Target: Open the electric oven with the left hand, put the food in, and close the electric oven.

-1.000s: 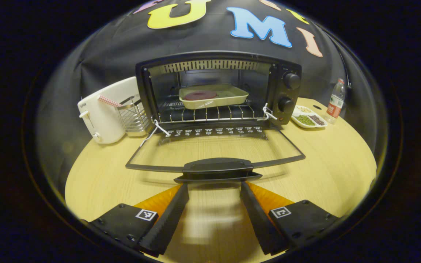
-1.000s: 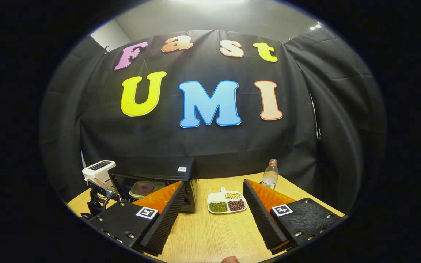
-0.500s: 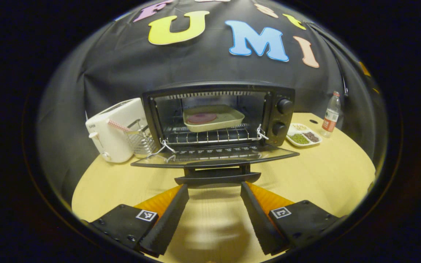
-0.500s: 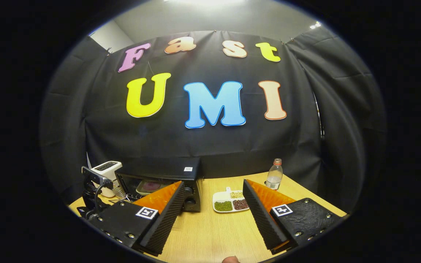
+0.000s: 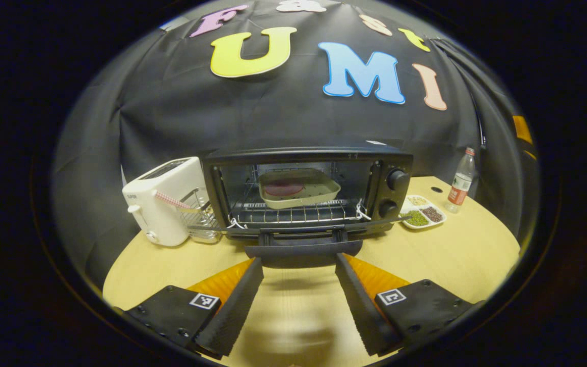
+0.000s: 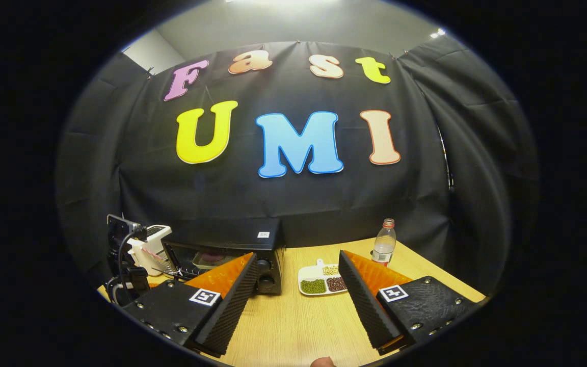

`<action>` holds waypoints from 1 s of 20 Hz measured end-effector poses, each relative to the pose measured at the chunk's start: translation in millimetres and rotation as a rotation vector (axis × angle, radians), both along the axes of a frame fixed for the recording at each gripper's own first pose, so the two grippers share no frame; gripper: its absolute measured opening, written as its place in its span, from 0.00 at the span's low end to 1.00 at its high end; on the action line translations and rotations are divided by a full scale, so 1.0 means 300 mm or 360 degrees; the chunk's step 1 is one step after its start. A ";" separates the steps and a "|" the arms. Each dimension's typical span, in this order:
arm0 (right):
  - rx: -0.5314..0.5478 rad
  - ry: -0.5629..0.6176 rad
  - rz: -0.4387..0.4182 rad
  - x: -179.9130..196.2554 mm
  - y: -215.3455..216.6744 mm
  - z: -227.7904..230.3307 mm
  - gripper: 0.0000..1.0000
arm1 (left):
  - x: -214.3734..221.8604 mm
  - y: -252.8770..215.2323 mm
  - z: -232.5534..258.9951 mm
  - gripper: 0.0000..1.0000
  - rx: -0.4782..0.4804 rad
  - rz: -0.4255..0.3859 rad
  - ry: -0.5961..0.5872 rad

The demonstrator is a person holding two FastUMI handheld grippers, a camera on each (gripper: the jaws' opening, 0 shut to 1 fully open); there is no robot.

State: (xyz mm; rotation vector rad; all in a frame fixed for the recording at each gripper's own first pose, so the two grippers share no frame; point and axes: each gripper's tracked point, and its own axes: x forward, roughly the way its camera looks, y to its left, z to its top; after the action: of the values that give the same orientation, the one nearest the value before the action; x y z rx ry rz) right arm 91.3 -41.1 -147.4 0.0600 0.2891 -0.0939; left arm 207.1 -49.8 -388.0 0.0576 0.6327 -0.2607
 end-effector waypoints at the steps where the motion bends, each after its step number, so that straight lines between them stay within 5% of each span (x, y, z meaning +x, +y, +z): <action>1: -0.0002 0.0002 0.0000 0.000 -0.001 -0.004 0.97 | 0.009 -0.001 0.010 0.97 -0.0002 0.0002 -0.0008; 13: -0.0011 -0.0036 -0.0011 0.002 -0.051 0.006 0.98 | 0.176 -0.049 0.191 1.00 -0.0048 0.0037 -0.0224; 20: 0.0026 -0.0132 0.0039 -0.073 -0.137 0.098 0.97 | 0.042 -0.098 0.475 1.00 -0.0104 0.0114 -0.0414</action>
State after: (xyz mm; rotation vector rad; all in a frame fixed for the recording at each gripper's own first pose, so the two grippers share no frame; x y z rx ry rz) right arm 69.5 -82.0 -118.0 0.0762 0.2074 -0.0646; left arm 219.9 -79.2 -245.5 0.0055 0.3663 -0.2003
